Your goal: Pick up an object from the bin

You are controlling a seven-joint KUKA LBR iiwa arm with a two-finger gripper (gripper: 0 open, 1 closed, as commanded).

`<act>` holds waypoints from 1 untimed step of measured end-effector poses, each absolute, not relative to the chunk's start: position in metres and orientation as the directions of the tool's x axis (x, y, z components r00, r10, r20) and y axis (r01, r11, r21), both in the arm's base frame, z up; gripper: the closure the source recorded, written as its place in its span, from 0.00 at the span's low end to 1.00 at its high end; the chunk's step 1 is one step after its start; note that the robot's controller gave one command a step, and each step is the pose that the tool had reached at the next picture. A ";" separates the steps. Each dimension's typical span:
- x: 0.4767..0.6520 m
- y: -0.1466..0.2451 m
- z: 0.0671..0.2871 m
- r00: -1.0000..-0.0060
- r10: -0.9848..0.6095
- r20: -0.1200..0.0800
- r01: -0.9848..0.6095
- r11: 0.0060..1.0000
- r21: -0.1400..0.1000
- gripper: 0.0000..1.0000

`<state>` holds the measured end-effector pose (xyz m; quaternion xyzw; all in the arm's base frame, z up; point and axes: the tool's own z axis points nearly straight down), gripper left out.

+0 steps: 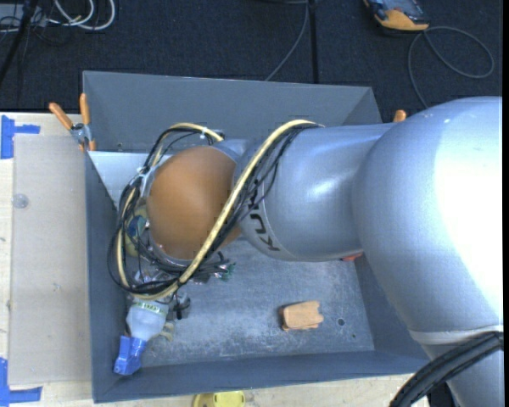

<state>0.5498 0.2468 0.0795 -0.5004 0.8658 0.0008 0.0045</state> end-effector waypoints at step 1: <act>0.549 0.246 0.091 -0.501 -0.866 -0.007 -0.866 0.501 -0.003 1.00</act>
Offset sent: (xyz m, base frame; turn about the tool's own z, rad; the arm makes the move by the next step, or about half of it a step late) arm 0.0000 0.0000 0.0897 0.0000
